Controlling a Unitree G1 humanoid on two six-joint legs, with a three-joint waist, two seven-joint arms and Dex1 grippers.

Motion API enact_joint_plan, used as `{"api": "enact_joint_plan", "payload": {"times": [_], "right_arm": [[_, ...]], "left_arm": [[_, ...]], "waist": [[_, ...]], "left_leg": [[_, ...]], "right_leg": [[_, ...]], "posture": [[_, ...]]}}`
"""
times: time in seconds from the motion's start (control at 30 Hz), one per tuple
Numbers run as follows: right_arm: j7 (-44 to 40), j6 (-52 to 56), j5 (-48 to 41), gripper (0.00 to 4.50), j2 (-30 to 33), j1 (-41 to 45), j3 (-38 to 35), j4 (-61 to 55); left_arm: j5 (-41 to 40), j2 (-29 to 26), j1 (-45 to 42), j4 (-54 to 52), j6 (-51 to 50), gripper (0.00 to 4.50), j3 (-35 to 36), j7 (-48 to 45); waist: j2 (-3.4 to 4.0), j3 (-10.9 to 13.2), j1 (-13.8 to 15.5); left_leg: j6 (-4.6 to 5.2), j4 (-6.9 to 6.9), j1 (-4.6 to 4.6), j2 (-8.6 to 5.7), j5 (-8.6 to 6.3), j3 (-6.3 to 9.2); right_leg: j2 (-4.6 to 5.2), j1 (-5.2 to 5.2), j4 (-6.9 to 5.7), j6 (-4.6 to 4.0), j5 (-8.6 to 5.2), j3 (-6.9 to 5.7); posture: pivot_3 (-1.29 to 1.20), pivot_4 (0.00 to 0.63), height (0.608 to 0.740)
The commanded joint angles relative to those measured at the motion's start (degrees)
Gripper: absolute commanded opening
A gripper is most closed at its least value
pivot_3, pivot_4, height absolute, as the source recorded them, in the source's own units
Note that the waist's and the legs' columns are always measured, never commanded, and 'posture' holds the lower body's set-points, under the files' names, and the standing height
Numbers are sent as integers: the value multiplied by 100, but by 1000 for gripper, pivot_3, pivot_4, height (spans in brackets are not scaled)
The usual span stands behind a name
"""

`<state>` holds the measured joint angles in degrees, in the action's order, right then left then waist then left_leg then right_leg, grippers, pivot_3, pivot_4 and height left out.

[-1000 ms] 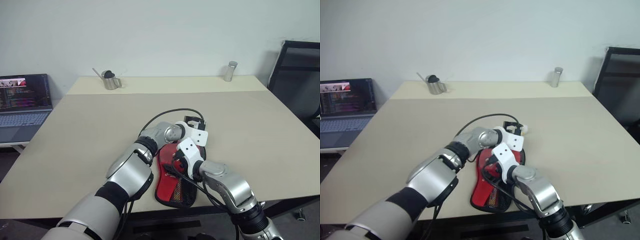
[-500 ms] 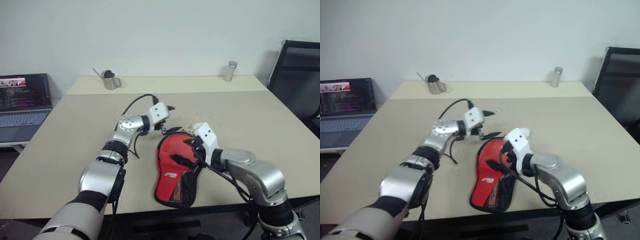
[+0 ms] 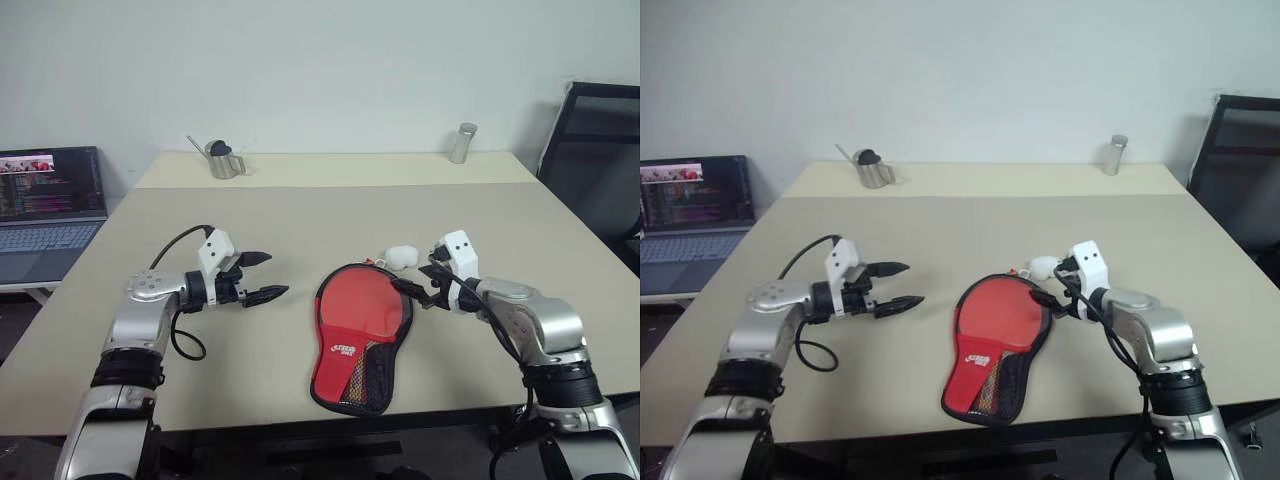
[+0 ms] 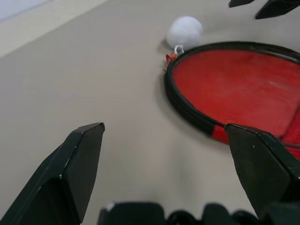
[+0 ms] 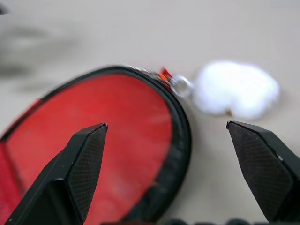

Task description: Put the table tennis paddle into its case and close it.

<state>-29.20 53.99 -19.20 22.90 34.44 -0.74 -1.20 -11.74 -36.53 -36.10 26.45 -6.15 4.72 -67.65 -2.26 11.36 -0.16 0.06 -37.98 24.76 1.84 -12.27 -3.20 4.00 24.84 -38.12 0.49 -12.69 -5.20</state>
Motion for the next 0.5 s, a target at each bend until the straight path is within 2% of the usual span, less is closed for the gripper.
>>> {"api": "enact_joint_plan", "payload": {"times": [0.03,0.27,0.37,0.5], "right_arm": [[27,-414,101,4500,-112,86,65,281],[23,-832,159,4500,-278,128,69,927],[13,-841,140,3863,-347,173,15,1194],[22,-676,-44,2511,-500,247,-169,1374]], "left_arm": [[-242,-103,121,-711,-318,4454,131,196],[-323,-124,206,-1019,-512,4454,92,359],[-510,-194,283,-1316,-774,4500,39,114],[-618,-321,234,-1495,-1020,4500,25,-21]], "waist": [[0,0,4],[0,0,3],[0,0,0],[0,0,0]], "left_leg": [[0,0,0,1,0,1],[0,0,0,-2,0,-1],[0,0,0,0,0,-1],[0,0,-1,0,0,-1]], "right_leg": [[0,0,0,0,0,0],[0,-1,3,0,0,3],[-1,0,3,0,0,3],[-1,-1,1,0,0,3]], "posture": [[0,150,740],[0,150,740],[0,150,740],[0,150,740]]}}
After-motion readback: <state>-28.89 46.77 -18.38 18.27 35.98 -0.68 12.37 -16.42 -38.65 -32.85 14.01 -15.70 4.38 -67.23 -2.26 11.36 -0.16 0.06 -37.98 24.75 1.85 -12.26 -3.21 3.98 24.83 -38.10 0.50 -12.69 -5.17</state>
